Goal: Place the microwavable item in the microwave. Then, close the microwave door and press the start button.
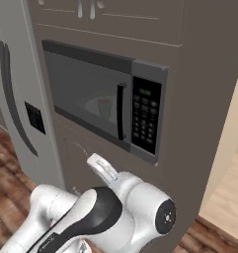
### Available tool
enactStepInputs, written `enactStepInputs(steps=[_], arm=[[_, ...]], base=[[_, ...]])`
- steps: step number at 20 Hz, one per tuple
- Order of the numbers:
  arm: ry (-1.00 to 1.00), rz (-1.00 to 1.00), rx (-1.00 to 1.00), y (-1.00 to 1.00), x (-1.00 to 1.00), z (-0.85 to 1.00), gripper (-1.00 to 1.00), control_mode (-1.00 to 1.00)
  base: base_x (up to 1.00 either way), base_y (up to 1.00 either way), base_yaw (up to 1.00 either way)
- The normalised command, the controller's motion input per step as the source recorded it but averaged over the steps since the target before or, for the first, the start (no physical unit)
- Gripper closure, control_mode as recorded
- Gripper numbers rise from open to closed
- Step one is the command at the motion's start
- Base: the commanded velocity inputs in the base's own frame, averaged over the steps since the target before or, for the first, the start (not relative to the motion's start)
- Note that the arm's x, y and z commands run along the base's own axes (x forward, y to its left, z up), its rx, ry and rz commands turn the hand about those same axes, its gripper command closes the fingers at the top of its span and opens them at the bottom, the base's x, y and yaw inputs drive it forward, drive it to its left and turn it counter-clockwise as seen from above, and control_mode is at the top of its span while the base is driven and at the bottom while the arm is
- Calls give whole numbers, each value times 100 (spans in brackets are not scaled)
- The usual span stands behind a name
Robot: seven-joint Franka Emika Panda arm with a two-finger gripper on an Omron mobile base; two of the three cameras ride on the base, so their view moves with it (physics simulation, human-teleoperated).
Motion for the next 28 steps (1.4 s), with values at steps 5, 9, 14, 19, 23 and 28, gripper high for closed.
enactStepInputs(steps=[5,9,14,19,23,28], arm=[[15,-19,82,21,16,-48,-100,-100],[17,-38,67,21,24,-7,-100,-100],[29,-38,53,-5,14,1,-100,-100],[22,-27,33,-9,22,29,-100,-100],[8,-4,16,-33,2,37,-100,-100],[5,0,10,-46,0,15,-100,-100]], base=[[0,0,0],[0,0,0],[0,0,0],[0,0,0],[0,0,0],[0,0,0]])
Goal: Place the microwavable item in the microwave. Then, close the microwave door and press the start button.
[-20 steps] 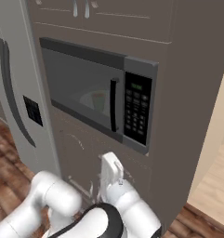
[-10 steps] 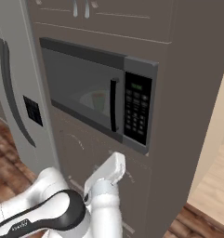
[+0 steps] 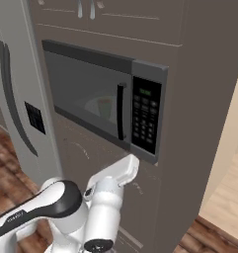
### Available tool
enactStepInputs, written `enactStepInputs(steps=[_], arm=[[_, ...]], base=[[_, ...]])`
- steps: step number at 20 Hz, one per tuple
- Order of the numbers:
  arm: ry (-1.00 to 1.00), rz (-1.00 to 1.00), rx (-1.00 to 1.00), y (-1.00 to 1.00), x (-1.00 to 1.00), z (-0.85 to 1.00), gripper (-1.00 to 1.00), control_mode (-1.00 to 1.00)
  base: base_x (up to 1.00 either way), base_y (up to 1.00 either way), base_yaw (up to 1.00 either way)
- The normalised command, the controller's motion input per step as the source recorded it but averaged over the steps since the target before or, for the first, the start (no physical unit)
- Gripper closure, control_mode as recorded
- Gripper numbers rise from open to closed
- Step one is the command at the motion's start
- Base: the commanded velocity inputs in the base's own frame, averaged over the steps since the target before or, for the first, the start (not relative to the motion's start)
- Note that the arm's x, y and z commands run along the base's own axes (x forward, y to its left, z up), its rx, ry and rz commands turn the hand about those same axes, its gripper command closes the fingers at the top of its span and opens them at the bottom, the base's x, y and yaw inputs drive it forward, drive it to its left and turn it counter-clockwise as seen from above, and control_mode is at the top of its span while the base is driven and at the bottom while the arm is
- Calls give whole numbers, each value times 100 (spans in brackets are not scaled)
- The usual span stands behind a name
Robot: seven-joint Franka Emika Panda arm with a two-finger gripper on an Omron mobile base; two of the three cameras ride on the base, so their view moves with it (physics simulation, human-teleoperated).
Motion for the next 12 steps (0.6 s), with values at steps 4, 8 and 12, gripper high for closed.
enactStepInputs(steps=[4,8,12], arm=[[1,6,8,-36,2,4,-100,-100],[0,7,2,-11,13,5,-100,-100],[8,0,0,0,16,3,-100,-100]], base=[[0,0,0],[0,0,0],[0,0,0]])
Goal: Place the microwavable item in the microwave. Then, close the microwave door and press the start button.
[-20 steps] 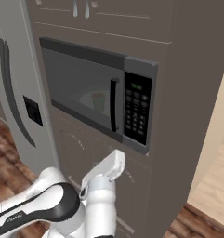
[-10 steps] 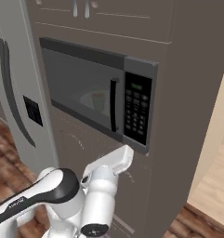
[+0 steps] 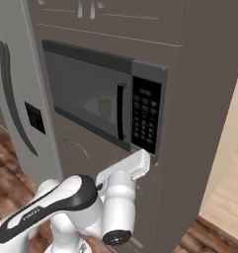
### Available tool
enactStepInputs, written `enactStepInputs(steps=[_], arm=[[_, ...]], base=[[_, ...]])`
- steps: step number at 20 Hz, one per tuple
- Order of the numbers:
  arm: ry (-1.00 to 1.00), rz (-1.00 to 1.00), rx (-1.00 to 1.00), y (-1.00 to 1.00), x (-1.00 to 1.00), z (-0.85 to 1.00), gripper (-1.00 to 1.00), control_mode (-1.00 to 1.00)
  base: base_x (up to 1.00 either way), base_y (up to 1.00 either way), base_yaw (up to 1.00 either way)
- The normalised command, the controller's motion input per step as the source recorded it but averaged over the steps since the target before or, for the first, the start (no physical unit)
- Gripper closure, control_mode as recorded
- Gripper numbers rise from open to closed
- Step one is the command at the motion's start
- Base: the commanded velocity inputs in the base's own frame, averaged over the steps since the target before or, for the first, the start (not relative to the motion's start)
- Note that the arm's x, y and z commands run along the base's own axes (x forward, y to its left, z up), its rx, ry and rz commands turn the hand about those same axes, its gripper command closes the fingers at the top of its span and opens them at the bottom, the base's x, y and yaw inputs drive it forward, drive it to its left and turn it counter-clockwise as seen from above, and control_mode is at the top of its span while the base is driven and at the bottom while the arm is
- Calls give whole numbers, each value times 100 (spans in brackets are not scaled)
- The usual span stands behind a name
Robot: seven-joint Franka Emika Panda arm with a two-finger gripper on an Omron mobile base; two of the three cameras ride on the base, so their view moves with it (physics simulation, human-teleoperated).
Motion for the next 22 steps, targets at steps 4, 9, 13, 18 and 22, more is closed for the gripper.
enactStepInputs(steps=[4,9,13,18,22], arm=[[12,0,0,2,14,0,-100,-100],[25,0,2,13,31,-1,-100,-100],[26,0,4,14,36,0,-100,-100],[15,0,5,0,6,-9,-100,-100],[2,0,5,0,0,-11,-100,-100]], base=[[0,0,0],[0,0,0],[0,0,0],[0,0,0],[0,0,0]])
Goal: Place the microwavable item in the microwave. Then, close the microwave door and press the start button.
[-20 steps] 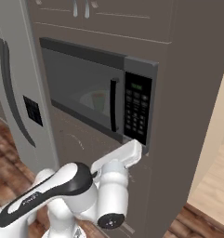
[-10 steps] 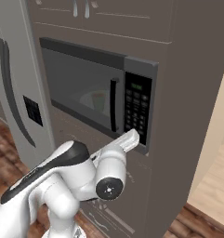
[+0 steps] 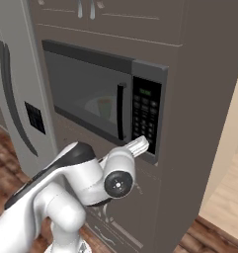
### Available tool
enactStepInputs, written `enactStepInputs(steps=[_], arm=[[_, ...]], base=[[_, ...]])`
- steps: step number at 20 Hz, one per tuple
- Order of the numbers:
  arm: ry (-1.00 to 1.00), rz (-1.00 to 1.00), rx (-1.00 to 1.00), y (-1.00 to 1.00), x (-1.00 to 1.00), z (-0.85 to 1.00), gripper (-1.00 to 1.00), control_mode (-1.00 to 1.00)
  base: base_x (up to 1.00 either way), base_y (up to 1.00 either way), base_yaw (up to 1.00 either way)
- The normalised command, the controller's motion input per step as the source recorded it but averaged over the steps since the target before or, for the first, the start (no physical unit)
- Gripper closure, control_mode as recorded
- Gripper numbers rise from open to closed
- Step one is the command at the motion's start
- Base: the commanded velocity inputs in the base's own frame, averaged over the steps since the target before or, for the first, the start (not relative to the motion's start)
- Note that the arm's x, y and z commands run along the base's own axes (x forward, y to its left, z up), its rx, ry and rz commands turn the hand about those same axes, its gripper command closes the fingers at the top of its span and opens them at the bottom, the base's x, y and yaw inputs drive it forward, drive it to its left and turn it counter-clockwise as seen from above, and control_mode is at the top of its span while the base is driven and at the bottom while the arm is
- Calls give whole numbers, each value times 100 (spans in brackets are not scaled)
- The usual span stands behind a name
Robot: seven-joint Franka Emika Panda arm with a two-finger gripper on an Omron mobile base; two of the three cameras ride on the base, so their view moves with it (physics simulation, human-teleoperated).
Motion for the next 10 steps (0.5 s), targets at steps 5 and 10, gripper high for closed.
enactStepInputs(steps=[5,10], arm=[[0,0,6,0,0,-2,-100,-100],[0,0,5,0,0,0,-100,-100]], base=[[0,0,0],[0,0,0]])
